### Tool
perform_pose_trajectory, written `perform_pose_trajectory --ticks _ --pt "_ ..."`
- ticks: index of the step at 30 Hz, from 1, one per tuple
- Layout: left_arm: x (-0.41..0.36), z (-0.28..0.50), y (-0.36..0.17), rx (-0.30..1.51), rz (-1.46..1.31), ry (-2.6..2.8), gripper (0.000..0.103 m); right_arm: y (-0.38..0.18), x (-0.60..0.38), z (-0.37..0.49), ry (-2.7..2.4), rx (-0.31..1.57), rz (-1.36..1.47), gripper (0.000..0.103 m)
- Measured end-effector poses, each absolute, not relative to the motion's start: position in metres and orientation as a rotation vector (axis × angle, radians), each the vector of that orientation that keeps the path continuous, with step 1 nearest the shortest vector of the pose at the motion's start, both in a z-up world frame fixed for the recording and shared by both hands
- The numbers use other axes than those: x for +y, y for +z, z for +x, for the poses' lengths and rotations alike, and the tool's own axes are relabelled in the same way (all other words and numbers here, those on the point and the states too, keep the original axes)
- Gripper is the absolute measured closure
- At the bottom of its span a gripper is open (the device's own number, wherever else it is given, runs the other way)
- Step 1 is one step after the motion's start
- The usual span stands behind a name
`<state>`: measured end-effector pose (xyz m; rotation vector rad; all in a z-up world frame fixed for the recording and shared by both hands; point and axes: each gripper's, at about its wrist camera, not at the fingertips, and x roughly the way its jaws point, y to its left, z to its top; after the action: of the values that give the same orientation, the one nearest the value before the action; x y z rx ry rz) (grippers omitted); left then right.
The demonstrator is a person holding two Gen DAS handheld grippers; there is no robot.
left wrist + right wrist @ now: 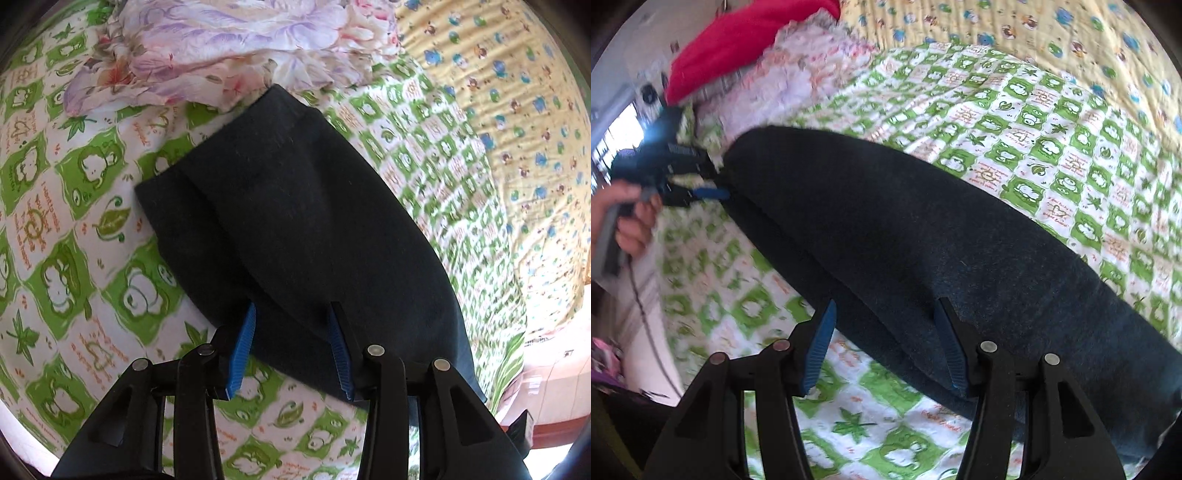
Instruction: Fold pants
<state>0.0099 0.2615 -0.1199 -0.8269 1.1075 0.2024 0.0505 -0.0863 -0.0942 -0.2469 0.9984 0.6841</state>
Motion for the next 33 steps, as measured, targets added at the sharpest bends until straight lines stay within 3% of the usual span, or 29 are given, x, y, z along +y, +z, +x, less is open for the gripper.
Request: perform_pose_trajectory --ticks 4,7,11,14,24,33 --pt "0.266 0.017 -0.123 1.1 -0.839 0.218 0.062 -0.105 -0.08 0.051 0.67 1.0 -0.343 0.048" --pt "0.267 0.021 -0.123 1.091 -0.824 0.227 0.065 -0.11 -0.077 0.054 0.653 0.993 -0.385 0.061" --pt "0.268 0.024 -0.118 1.07 -0.791 0.228 0.085 -0.109 -0.083 0.064 0.649 0.998 -0.344 0.083" --pt "0.267 0.023 -0.109 1.038 -0.766 0.207 0.094 -0.102 -0.087 0.067 0.658 0.991 -0.307 0.09" --pt "0.258 0.001 -0.065 0.954 -0.689 0.135 0.098 -0.068 -0.108 0.059 0.71 0.945 -0.189 0.091" --pt "0.265 -0.011 -0.093 0.999 -0.649 0.166 0.097 -0.083 -0.101 0.055 0.745 0.999 -0.214 0.091"
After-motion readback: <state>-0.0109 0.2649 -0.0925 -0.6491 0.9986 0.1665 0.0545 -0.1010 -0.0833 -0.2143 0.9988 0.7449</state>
